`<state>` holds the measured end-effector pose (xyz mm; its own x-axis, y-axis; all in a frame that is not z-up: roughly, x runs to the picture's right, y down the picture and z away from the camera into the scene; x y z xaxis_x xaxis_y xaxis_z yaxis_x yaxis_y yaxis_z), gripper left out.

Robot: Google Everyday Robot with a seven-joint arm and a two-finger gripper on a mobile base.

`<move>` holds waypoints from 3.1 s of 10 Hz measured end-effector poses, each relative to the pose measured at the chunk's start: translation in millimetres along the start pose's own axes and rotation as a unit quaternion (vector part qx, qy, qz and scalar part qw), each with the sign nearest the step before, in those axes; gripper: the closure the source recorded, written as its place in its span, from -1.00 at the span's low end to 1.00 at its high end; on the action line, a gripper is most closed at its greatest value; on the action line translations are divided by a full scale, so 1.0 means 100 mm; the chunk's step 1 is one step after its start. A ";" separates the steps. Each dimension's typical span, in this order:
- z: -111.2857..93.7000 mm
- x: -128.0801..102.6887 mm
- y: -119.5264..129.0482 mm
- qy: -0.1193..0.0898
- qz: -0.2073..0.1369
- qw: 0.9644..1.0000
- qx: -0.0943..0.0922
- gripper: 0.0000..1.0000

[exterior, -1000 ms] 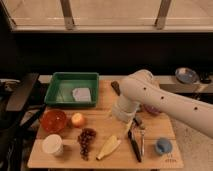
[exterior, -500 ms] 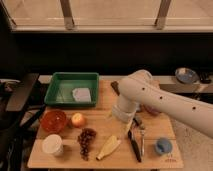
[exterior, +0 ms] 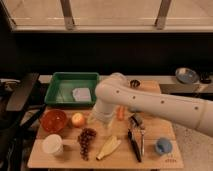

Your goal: Place grapes in purple bowl

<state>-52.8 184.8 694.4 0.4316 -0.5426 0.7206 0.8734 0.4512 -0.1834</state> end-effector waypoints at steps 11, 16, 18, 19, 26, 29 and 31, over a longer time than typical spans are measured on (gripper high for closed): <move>1.12 -0.27 -0.38 -0.064 -0.132 0.988 -0.037 -0.30; 1.22 -0.17 -0.16 -0.076 -0.084 0.992 -0.050 0.75; 1.12 -0.14 -0.16 -0.064 -0.066 0.995 -0.041 0.99; 1.01 -0.11 -0.15 -0.053 -0.057 0.996 -0.037 1.00; -0.08 1.18 -0.30 0.016 0.115 0.992 0.048 1.00; -0.46 1.70 0.02 0.025 0.182 0.980 0.072 1.00; -0.46 1.70 0.02 0.025 0.182 0.980 0.072 1.00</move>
<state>32.5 60.9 785.7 0.7219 -0.3601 0.5909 0.6206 0.7147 -0.3225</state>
